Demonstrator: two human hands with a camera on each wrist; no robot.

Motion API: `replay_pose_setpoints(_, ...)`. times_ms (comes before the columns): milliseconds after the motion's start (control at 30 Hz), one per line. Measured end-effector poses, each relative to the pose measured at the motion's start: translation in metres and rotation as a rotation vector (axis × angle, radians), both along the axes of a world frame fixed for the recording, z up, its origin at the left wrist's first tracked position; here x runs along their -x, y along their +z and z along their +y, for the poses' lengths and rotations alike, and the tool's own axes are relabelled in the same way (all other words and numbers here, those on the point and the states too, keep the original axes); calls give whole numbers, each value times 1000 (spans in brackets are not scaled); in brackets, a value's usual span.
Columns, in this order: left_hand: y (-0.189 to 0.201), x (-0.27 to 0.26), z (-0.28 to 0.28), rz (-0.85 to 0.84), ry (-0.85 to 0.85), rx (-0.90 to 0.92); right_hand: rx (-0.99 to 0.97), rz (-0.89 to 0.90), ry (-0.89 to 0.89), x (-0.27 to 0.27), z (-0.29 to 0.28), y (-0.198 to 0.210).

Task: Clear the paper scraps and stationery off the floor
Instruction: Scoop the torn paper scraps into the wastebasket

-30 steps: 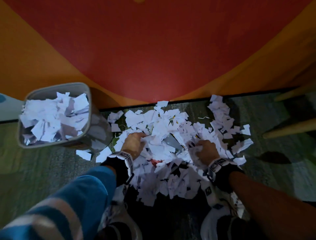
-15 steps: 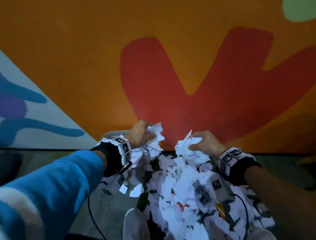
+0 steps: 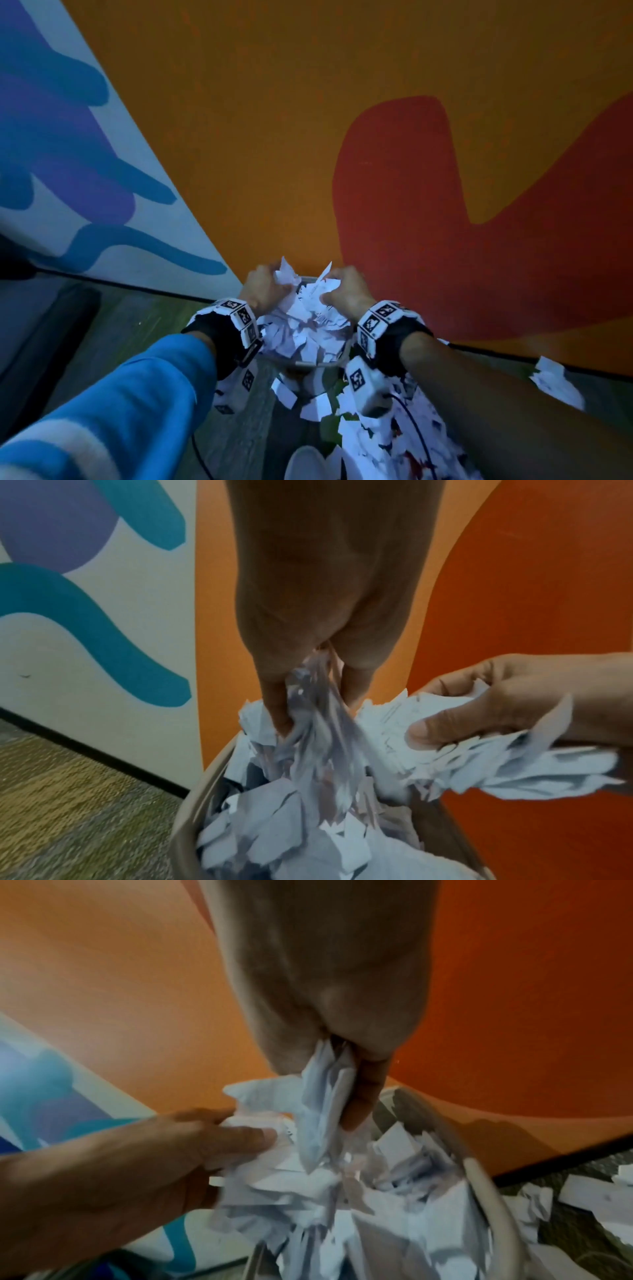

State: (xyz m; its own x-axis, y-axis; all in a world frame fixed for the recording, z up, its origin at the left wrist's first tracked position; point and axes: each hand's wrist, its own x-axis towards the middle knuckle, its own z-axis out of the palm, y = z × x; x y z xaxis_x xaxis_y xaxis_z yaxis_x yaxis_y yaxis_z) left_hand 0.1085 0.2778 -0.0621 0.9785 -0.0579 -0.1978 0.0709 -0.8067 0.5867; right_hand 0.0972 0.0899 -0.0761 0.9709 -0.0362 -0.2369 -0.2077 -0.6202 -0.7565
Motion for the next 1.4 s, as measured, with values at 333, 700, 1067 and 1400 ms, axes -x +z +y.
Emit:
replay_pose_setpoints(333, -28, 12, 10, 341, -358, -222, 115, 284, 358, 6, 10, -38)
replay_pose_setpoints(700, 14, -2, 23, 167, -491, -289, 291, 107, 542, -7, -18, 14)
replay_pose_setpoints(1067, -83, -8, -9, 448, -630, -469, 788, 354, 876, -24, 30, -83)
replay_pose_setpoints(1400, -135, -33, -23, 422, -685, -663, 815, 262, 895, -36, 39, -130)
